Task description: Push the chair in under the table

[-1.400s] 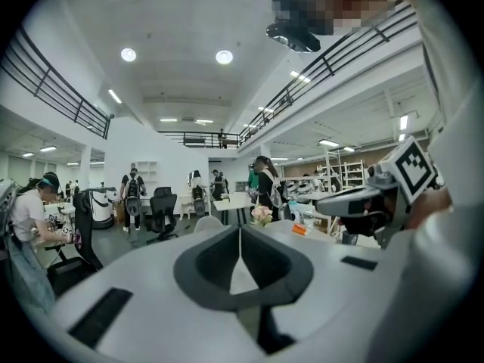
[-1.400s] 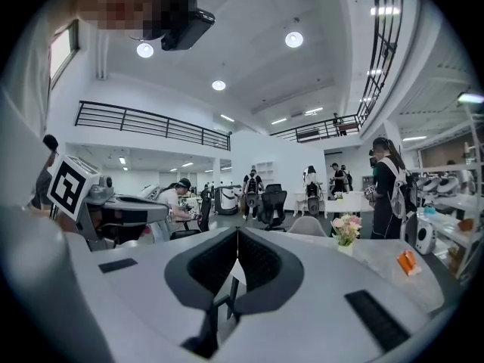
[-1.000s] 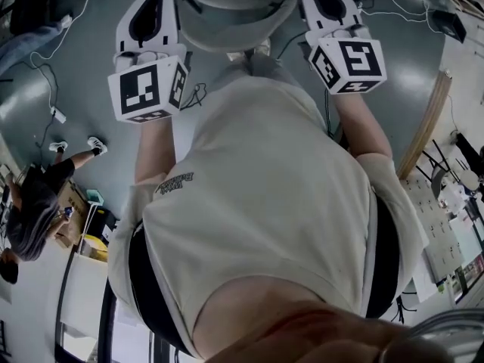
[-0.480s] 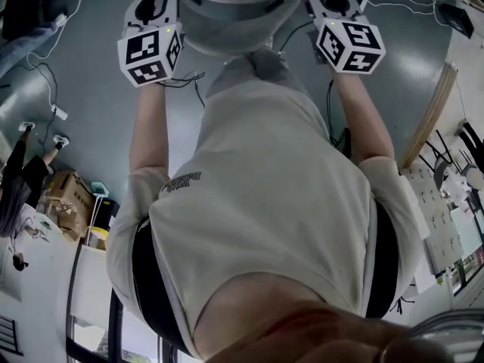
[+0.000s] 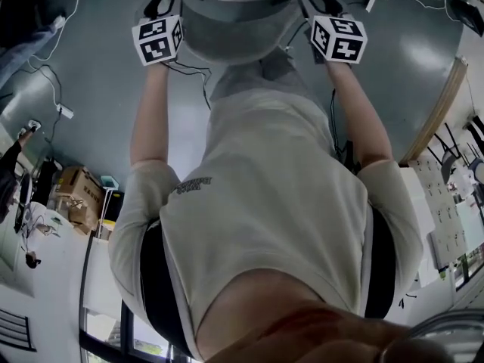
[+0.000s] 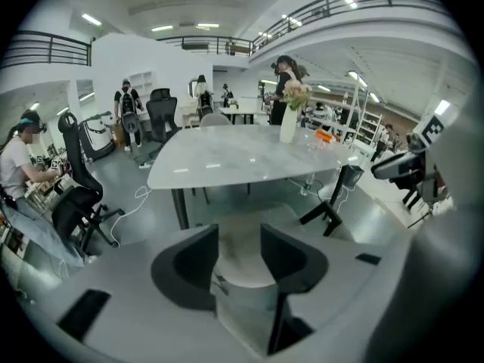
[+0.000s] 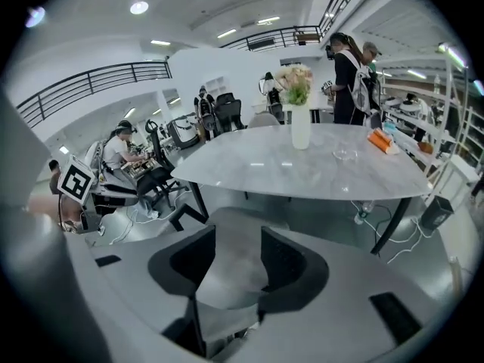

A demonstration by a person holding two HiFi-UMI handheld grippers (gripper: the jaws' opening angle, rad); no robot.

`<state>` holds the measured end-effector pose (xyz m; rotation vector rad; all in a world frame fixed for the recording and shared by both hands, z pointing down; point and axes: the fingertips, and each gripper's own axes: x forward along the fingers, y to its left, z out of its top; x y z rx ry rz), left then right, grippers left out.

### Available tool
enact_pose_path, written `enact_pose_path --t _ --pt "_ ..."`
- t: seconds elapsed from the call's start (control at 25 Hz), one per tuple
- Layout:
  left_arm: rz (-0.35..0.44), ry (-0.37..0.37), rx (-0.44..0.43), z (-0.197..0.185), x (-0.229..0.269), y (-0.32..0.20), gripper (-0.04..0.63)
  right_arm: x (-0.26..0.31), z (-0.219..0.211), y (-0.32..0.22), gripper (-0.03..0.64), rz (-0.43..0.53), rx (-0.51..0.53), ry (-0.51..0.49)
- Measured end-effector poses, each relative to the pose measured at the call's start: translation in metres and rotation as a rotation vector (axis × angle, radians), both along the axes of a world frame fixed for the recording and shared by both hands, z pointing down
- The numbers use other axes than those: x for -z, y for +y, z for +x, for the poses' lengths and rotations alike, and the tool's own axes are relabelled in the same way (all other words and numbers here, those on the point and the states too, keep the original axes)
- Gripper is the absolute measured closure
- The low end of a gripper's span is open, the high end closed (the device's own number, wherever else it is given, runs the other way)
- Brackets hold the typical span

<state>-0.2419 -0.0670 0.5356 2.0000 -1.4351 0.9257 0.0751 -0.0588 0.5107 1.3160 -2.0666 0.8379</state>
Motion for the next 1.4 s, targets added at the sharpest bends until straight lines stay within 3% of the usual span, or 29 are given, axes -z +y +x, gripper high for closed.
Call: enact_pose_path --t 0.2,0.4,0.6,0.76,1.16,1.32,1.4 --pt "-0.136 0.022 0.044 -0.017 -0.067 0.006 0.407 -0.06 0.011 0.011 0.414 -0.126 -0.087 -0.041" --pt "-0.231 0.055 0.153 -0.042 -0.117 0.01 0.398 -0.109 0.022 0.024 0.393 -0.173 -0.045 0.065" --pt "-0.326 0.0 0.123 -0.046 -0.157 0.022 0.378 -0.152 0.036 0.037 0.391 -0.238 -0.067 0.094" --pt "-0.381 -0.01 0.118 -0.051 -0.177 0.032 0.352 -0.182 0.04 0.048 0.379 -0.333 -0.167 0.04" --pt "-0.392 -0.068 0.119 -0.06 -0.203 0.047 0.34 -0.237 0.043 0.08 0.319 -0.494 -0.353 -0.031" --pt "-0.453 0.001 0.187 -0.068 -0.216 0.058 0.323 -0.244 0.039 0.085 0.318 -0.49 -0.37 -0.027" --pt "-0.458 0.01 0.175 -0.068 -0.22 0.057 0.322 -0.247 0.036 0.083 0.31 -0.489 -0.37 -0.033"
